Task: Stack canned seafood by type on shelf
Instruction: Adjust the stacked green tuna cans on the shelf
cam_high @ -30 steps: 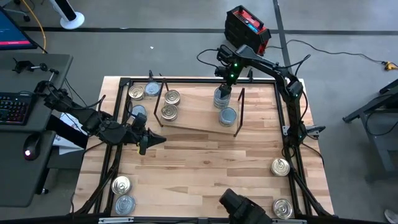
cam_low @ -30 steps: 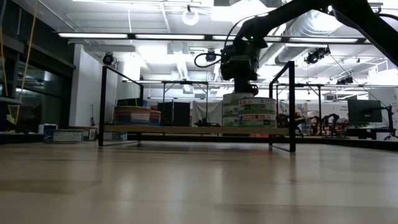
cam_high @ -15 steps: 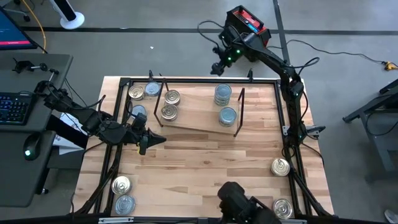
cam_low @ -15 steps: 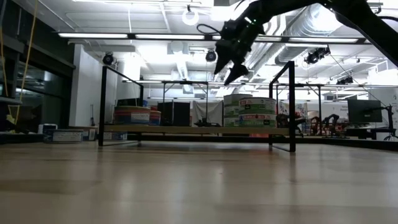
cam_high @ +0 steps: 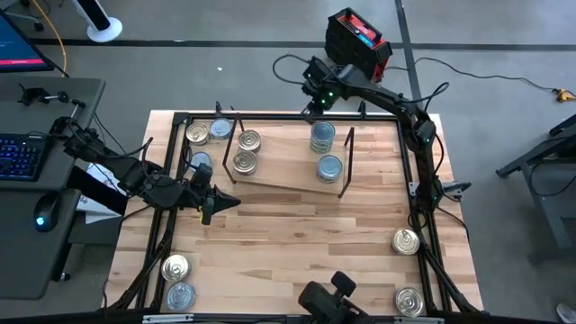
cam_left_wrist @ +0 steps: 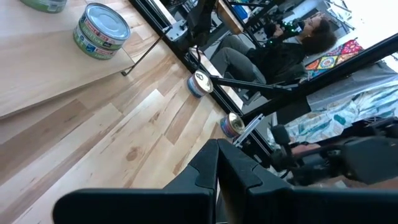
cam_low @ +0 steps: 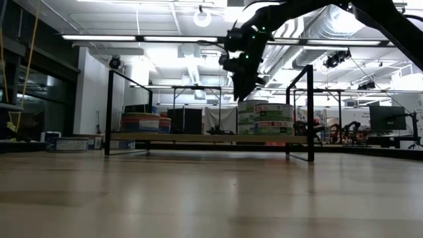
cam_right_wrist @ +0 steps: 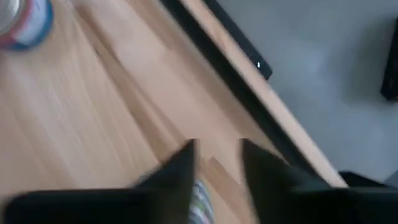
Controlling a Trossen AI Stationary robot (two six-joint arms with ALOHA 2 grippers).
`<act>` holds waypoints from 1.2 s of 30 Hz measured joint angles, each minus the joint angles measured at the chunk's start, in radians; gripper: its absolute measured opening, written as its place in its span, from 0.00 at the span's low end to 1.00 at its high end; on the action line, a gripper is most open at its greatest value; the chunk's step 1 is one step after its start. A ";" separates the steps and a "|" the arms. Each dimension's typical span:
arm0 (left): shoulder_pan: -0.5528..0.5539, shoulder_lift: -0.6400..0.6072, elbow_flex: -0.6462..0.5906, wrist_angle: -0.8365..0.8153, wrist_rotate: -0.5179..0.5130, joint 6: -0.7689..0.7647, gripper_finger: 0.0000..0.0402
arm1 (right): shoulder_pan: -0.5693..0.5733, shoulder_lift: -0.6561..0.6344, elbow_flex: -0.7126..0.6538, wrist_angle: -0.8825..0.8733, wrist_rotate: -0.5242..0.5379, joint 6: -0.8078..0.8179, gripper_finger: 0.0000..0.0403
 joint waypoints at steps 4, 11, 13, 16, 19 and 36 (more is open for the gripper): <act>0.000 0.000 0.000 0.000 0.000 0.003 0.00 | 0.003 0.001 -0.032 -0.026 0.004 0.046 0.06; 0.000 0.000 0.000 0.000 -0.004 0.028 0.00 | 0.027 0.000 -0.044 -0.050 -0.023 0.061 0.02; 0.000 0.000 0.000 0.000 -0.004 0.028 0.00 | 0.032 0.000 -0.044 -0.050 -0.034 0.068 0.01; 0.000 0.000 0.000 0.000 -0.004 0.030 0.00 | 0.037 0.000 -0.044 -0.050 -0.034 0.068 0.00; 0.000 0.000 0.000 0.000 -0.005 0.031 0.00 | 0.038 0.000 -0.044 -0.052 -0.033 0.069 0.00; 0.000 0.000 0.000 0.000 -0.005 0.048 0.00 | 0.056 0.000 -0.043 -0.175 -0.053 0.086 0.00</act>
